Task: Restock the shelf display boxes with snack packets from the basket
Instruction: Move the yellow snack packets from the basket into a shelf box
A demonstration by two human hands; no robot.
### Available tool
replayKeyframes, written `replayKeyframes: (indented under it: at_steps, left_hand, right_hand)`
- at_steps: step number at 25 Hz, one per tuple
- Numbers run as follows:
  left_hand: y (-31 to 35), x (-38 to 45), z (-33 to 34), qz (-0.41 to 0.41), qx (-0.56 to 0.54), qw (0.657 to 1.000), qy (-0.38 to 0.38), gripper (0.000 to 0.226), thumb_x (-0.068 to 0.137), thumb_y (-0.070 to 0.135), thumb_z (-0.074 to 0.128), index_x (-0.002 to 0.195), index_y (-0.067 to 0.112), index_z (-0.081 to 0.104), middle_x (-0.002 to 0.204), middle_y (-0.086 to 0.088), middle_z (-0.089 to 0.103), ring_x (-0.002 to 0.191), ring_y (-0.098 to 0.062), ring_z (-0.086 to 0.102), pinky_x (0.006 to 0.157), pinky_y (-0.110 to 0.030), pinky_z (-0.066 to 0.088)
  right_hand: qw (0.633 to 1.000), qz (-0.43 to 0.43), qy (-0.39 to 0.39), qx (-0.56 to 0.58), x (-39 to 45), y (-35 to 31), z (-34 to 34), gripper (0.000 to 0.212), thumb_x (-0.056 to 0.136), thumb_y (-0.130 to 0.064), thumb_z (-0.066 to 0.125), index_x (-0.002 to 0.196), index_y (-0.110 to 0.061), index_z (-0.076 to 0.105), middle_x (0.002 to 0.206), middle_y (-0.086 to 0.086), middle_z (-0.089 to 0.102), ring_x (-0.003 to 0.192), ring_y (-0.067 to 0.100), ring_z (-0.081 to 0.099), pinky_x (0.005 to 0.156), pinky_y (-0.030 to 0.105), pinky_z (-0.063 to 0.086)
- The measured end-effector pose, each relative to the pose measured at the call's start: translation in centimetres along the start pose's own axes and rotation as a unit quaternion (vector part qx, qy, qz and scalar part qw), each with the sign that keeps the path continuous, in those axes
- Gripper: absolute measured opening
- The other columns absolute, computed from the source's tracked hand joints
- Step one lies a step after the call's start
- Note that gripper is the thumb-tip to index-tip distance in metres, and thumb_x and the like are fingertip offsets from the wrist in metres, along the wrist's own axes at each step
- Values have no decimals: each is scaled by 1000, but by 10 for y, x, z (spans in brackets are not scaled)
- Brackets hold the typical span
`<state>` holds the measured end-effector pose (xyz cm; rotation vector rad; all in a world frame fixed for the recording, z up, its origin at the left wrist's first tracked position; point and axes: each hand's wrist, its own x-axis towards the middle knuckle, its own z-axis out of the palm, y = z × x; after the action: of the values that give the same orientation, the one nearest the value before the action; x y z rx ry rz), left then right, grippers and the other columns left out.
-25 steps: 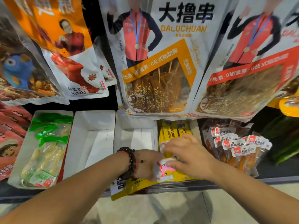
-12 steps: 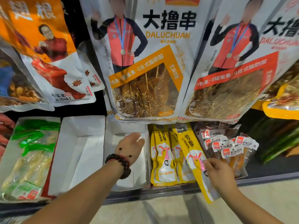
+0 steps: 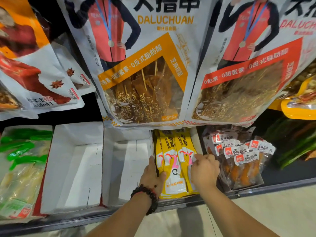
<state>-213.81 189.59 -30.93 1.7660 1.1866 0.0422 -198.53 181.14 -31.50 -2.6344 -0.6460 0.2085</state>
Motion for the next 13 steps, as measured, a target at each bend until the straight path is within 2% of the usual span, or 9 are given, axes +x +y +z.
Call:
replayKeyframes:
  at_steps: [2, 3, 5, 7, 10, 13]
  left_hand:
    - [0, -1, 1, 11, 13, 1000, 5, 63, 93, 26, 47, 144, 39, 12, 135, -1, 53, 107, -21, 62, 92, -40, 54]
    - [1, -3, 1, 15, 24, 1000, 9, 65, 95, 24, 45, 144, 42, 7, 136, 0, 52, 104, -20, 63, 89, -34, 54]
    - [1, -8, 1, 33, 65, 997, 17, 72, 97, 25, 41, 148, 40, -7, 143, 2, 45, 106, -19, 62, 84, -25, 48]
    - [1, -9, 2, 63, 116, 991, 15, 71, 99, 21, 39, 149, 40, -7, 148, 0, 36, 115, -23, 58, 89, -28, 48]
    - [0, -4, 2, 65, 221, 972, -37, 66, 97, 11, 39, 151, 37, 11, 154, -7, 20, 117, -33, 55, 87, -34, 50]
    - [-4, -6, 5, 68, 268, 960, -32, 54, 97, 19, 36, 146, 37, 23, 152, -9, 20, 108, -31, 61, 89, -35, 52]
  right_hand:
    - [1000, 1, 10, -17, -3, 1, 7, 31, 85, -14, 56, 114, -19, 67, 113, 11, 51, 101, 35, 44, 85, 44, 38]
    - [999, -7, 19, -28, -5, 1, 8, 32, 85, -15, 58, 115, -19, 66, 114, 12, 50, 103, 36, 44, 85, 45, 38]
    - [997, -42, 59, -26, -7, 2, 7, 38, 83, -15, 61, 120, -19, 61, 117, 13, 51, 105, 36, 47, 85, 48, 40]
    - [988, -123, 96, -2, -12, -1, 4, 37, 82, -18, 58, 118, -22, 62, 118, 9, 55, 108, 31, 49, 86, 48, 41]
    - [964, -240, 46, -100, -23, -8, 10, 36, 87, -39, 41, 116, -34, 62, 127, -3, 54, 125, 21, 42, 99, 46, 31]
    - [949, -248, -31, -191, -20, -3, 22, 49, 93, -49, 23, 131, -37, 51, 146, -6, 39, 142, 21, 23, 111, 52, 8]
